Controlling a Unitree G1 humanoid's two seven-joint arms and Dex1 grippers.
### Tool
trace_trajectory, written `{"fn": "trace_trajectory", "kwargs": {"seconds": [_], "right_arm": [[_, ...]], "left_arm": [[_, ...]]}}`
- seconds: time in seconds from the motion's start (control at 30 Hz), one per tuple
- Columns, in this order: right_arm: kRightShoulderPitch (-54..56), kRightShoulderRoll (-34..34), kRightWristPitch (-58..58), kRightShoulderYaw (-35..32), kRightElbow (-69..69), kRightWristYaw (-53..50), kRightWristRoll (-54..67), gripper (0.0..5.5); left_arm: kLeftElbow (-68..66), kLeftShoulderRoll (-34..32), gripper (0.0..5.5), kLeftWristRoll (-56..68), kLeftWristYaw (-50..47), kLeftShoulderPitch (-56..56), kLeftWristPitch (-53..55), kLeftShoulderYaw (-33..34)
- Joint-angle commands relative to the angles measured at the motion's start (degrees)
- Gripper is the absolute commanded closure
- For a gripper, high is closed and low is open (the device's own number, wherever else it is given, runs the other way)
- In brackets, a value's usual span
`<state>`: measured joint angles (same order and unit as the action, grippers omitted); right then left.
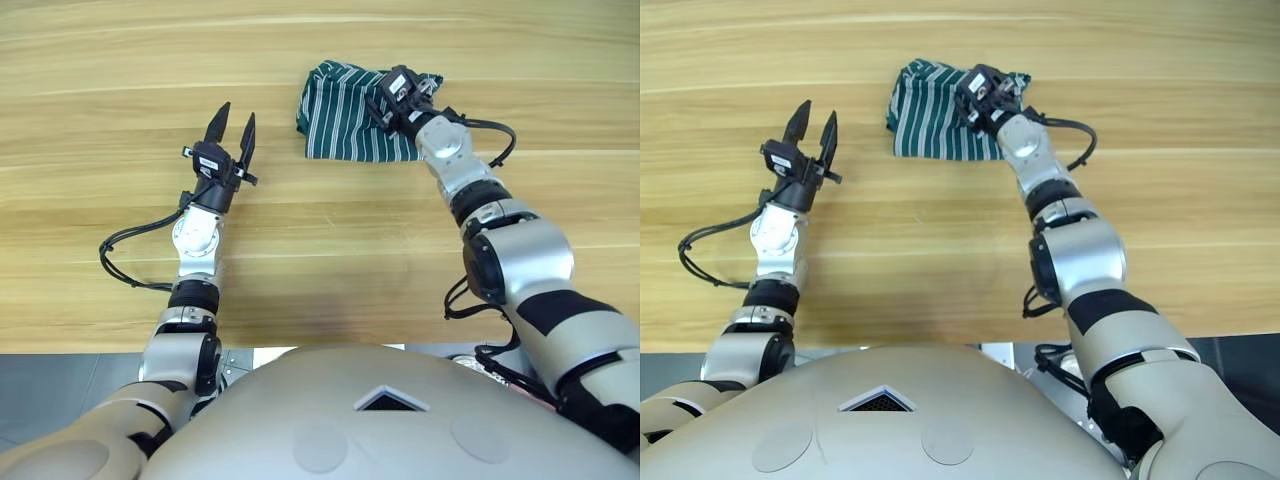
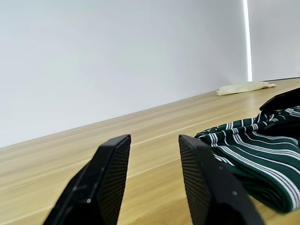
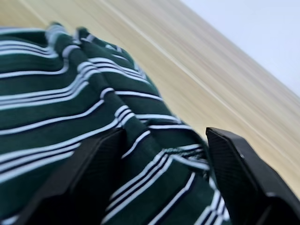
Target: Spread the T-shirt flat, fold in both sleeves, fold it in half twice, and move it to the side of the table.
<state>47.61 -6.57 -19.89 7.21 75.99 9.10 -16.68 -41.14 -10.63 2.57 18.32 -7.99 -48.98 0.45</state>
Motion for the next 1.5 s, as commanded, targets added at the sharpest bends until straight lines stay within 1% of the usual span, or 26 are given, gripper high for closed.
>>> {"fn": "trace_trajectory", "kwargs": {"seconds": [0.03,0.13,0.27,0.47,0.53,0.57,0.6,0.7,0.73,0.8,0.83,0.9,1.0,1.13,1.17,1.27,1.33,1.37,1.4,1.47,1.5], "right_arm": [[5.71,2.4,5.71,0.03,1.46,-3.04,-0.76,2.34],[7.65,3.73,8.21,0.01,2.03,-3.92,-1.1,2.34],[9.46,4.22,12.16,-2.21,2.73,-5.72,0.1,2.34],[8.03,-1.23,14.22,-9.87,2.65,-11.73,4.58,2.34],[6.3,-3.27,10.79,-11.7,2.09,-11.16,5.95,2.34],[5.29,-4.13,8.31,-11.53,1.72,-10.86,5.62,2.34],[3.91,-4.87,5.15,-10.65,1.16,-10.63,4.74,2.34],[-2.16,-5.21,-3.05,-3.62,-0.66,-9.94,-1.32,2.34],[-3.71,-4.96,-3.75,-1.4,-0.76,-9.91,-3.21,2.34],[-6.13,-6.27,-2.17,5.82,-0.15,-13.91,-10.66,2.34],[-6.88,-7.73,-0.77,9.57,0.13,-16.79,-14.8,2.34],[-7.97,-10.78,1.15,14.51,0.39,-21.11,-20.03,2.34],[-8.46,-14.56,2.05,17.47,0.38,-23.47,-22.83,2.34],[-7.91,-16.47,1.74,19.19,0.33,-21.88,-23.23,2.34],[-8.03,-17.2,0.5,20.9,-0.13,-21.2,-24.48,2.34],[-11.35,-20.79,-9.18,27.31,-3.83,-15.6,-28.63,2.34],[-17.61,-25.76,-21.01,31.72,-11.16,-7.32,-28.74,2.34],[-22.92,-29.29,-26.65,33.36,-18.95,-2.07,-25.48,2.34],[-28.05,-32.52,-29.57,34.02,-27.64,1.75,-21.25,2.34],[-35.44,-36.49,-27.16,32.07,-42.63,3.86,-15.66,2.34],[-37.28,-37.34,-23.9,30.28,-47.18,2.48,-16.18,2.34]], "left_arm": [[-1.65,2.32,3.6,-0.85,0.04,3.51,-0.1,-1.48],[-1.85,2.84,3.6,-1.17,0.11,3.42,-0.14,-1.94],[-2.4,3.49,3.6,-1.17,0.3,3.32,-0.34,-2.36],[-2.48,4.36,3.6,-2.03,-0.8,3.33,-0.02,-3.21],[-2.75,4.5,3.6,-2.04,-1.32,3.08,0.03,-3.05],[-2.8,4.55,3.6,-2.13,-1.46,3.04,0.0,-3.13],[-2.81,4.57,3.6,-2.19,-1.61,3.09,0.01,-3.16],[-2.84,4.67,3.6,-2.4,-2.14,3.37,0.11,-3.22],[-2.69,4.69,3.6,-2.36,-2.22,3.49,0.16,-3.26],[-2.43,4.98,3.6,-2.67,-2.49,3.53,0.16,-3.61],[-2.27,5.22,3.6,-2.76,-2.5,3.54,0.18,-3.84],[-1.93,5.57,3.6,-3.35,-2.73,3.56,0.22,-4.36],[-0.66,5.96,3.6,-4.39,-3.37,4.31,0.26,-4.93],[0.92,6.15,3.6,-4.74,-4.0,5.29,0.5,-5.45],[1.2,6.17,3.6,-4.74,-3.97,5.46,0.59,-5.56],[2.21,5.98,3.6,-4.81,-3.64,6.19,0.72,-6.08],[3.2,5.67,3.6,-4.92,-3.48,7.11,0.72,-6.35],[3.61,5.46,3.6,-4.92,-3.48,7.47,0.81,-6.35],[4.1,5.2,3.6,-4.79,-3.48,7.85,0.96,-6.3],[5.32,4.61,3.6,-4.4,-3.49,8.62,1.33,-6.0],[5.73,4.4,3.6,-4.37,-3.55,8.84,1.5,-5.9]]}}
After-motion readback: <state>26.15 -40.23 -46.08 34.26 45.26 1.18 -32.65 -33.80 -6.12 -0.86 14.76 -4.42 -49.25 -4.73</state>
